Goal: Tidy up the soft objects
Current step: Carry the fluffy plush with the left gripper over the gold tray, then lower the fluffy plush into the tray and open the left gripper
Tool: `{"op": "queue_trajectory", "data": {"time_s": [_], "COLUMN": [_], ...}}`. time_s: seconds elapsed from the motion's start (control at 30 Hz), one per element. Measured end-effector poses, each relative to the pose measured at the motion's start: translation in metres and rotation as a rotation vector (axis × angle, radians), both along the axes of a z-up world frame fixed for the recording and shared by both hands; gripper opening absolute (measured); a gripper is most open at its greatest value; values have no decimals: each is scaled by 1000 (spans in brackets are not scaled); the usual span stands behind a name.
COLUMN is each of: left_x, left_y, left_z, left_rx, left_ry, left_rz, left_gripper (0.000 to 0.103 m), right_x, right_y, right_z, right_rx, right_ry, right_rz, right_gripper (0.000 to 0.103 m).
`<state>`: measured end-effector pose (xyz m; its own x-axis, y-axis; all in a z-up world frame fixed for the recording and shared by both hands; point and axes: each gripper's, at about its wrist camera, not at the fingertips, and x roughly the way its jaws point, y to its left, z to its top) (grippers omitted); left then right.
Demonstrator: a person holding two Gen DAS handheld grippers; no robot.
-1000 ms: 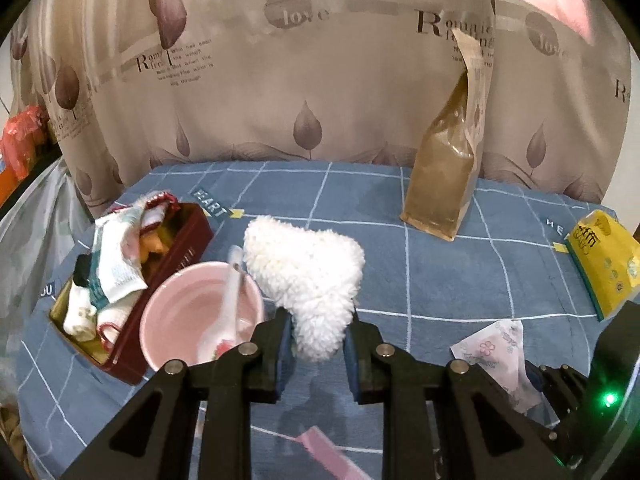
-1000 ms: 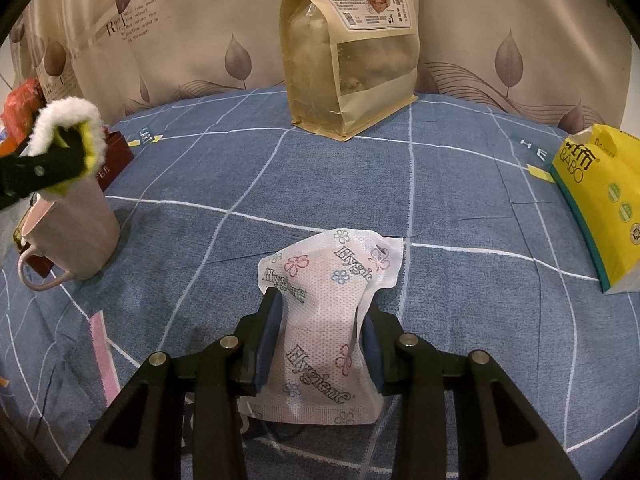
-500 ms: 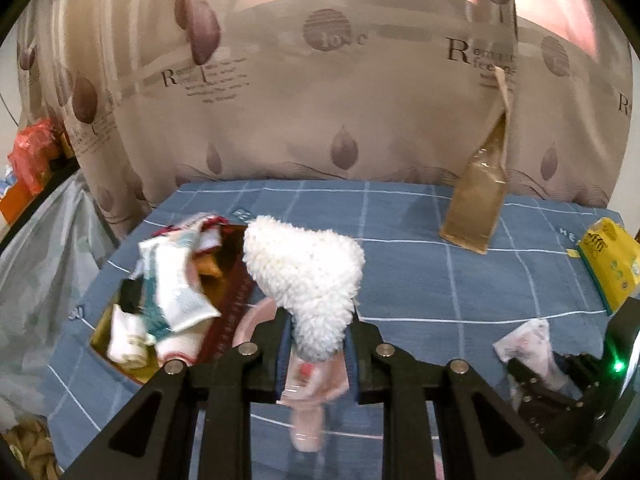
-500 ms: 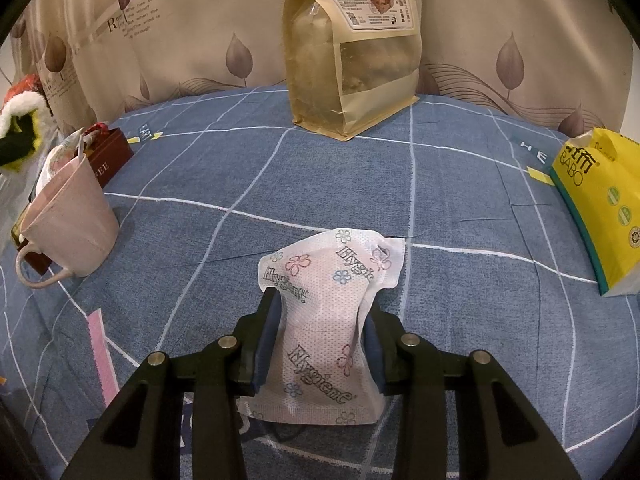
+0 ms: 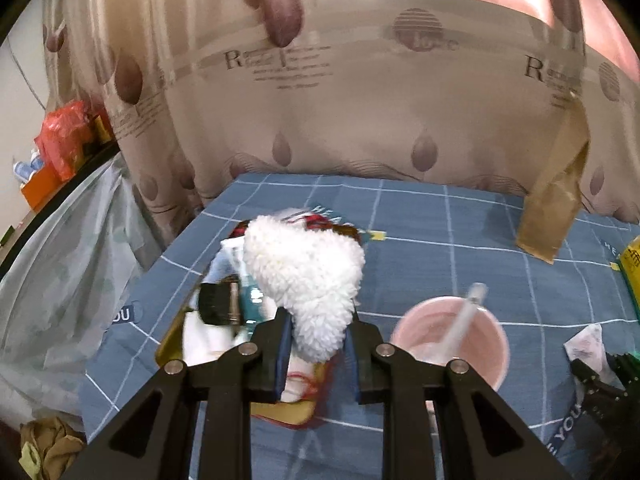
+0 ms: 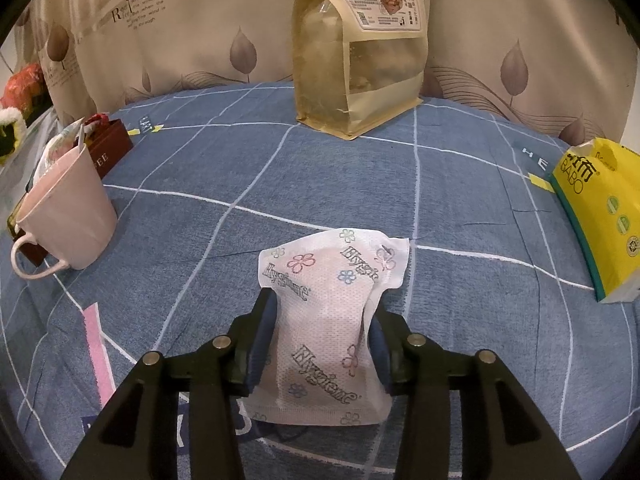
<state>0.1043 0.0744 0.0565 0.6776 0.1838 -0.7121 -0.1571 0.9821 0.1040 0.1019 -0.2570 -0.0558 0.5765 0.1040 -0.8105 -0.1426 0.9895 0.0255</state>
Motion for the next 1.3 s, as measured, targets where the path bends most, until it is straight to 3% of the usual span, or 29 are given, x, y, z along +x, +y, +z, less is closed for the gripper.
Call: {"op": "queue_trajectory", "data": {"time_s": [0.17,0.33,0.43,0.63,1.2,1.3], "left_x": [1,-1,-2,-2,19,17], "left_y": [46,89,100,96,103,100], "left_z": [-3,-17,-26,-46,-90,-90], "left_rx": [-16,-120,-120,-138,-133,-111], "left_ry": [34,92,109,144,189,181], "left_rz": [2,-5,-30,-107,-98,-93], "left_gripper": [23,23,23,23,23,28], "right_x": [1,0,0,0,0,1], "right_y": [0,0,0,1,1,1], "right_z": [0,0,0,-1,-1,-1], "right_rx": [-2,-5,-8,-12,-16,-17], "right_ry": [0,0,0,-1,-1,-1], "right_rz": [0,0,1,3,3,4], "right_gripper": [41,41,41,41,41,41]}}
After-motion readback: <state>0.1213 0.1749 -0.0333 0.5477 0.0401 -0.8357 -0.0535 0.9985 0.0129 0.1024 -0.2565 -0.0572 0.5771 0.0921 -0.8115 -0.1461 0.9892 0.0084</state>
